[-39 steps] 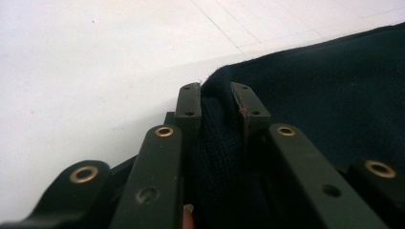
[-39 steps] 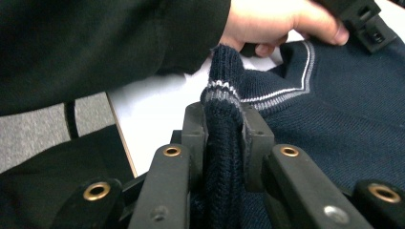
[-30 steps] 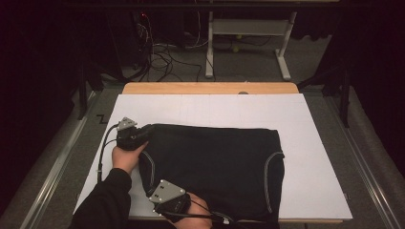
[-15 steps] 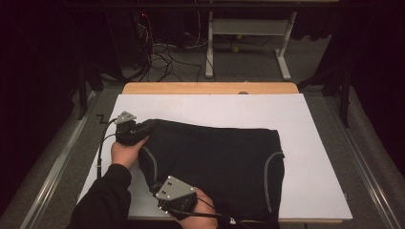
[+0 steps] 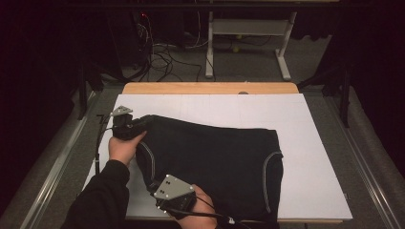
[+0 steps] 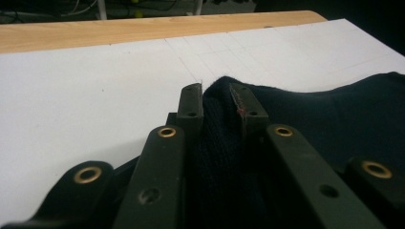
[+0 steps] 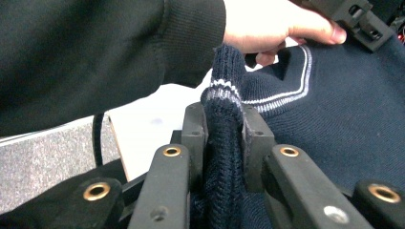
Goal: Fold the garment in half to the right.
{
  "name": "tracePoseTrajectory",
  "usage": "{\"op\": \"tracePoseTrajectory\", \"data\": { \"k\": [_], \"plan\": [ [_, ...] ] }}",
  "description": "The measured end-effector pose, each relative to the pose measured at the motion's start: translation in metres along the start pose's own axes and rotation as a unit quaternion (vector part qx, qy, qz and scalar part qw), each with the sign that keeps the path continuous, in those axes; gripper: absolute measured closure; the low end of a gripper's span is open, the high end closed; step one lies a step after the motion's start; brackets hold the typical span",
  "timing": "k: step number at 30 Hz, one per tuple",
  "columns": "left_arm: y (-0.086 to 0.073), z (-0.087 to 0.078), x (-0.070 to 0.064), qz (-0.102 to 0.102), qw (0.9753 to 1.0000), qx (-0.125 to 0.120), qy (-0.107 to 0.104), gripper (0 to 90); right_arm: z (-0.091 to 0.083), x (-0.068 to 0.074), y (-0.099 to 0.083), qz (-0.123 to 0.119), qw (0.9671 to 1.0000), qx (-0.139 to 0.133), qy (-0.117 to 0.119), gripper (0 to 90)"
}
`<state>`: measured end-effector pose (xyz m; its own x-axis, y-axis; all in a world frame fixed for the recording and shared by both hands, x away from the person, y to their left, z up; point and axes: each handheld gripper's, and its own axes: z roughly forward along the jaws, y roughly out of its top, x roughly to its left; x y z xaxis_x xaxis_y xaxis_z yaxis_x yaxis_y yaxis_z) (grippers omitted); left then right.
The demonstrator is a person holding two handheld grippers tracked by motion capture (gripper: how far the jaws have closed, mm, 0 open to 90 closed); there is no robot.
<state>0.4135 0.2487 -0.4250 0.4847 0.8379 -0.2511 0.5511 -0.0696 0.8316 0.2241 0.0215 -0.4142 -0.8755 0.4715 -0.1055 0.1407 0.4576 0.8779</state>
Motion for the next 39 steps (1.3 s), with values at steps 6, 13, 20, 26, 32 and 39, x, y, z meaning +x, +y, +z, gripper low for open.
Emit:
{"op": "tracePoseTrajectory", "data": {
  "k": [6,13,20,26,32,39],
  "plan": [
    [0.000,-0.007,0.011,-0.011,0.9999,-0.006,0.008,73.5,0.005,0.004,0.007,-0.007,1.0000,-0.002,0.005,76.7],
    [0.000,-0.019,0.022,-0.017,0.9996,-0.012,0.017,73.5,0.013,0.009,0.016,-0.017,0.9998,-0.005,0.012,76.7],
    [-0.001,-0.036,0.036,-0.021,0.9992,-0.019,0.029,73.5,0.027,0.018,0.027,-0.024,0.9993,-0.006,0.028,76.6],
    [-0.003,-0.055,0.051,-0.022,0.9986,-0.021,0.043,73.5,0.037,0.027,0.038,-0.031,0.9985,-0.017,0.041,76.6],
    [-0.004,-0.079,0.062,-0.028,0.9977,-0.023,0.057,73.4,0.049,0.037,0.047,-0.036,0.9971,-0.025,0.061,76.6],
    [-0.008,-0.092,0.072,-0.048,0.9968,-0.034,0.053,73.4,0.057,0.046,0.054,-0.046,0.9960,-0.028,0.071,76.6]
  ]
}}
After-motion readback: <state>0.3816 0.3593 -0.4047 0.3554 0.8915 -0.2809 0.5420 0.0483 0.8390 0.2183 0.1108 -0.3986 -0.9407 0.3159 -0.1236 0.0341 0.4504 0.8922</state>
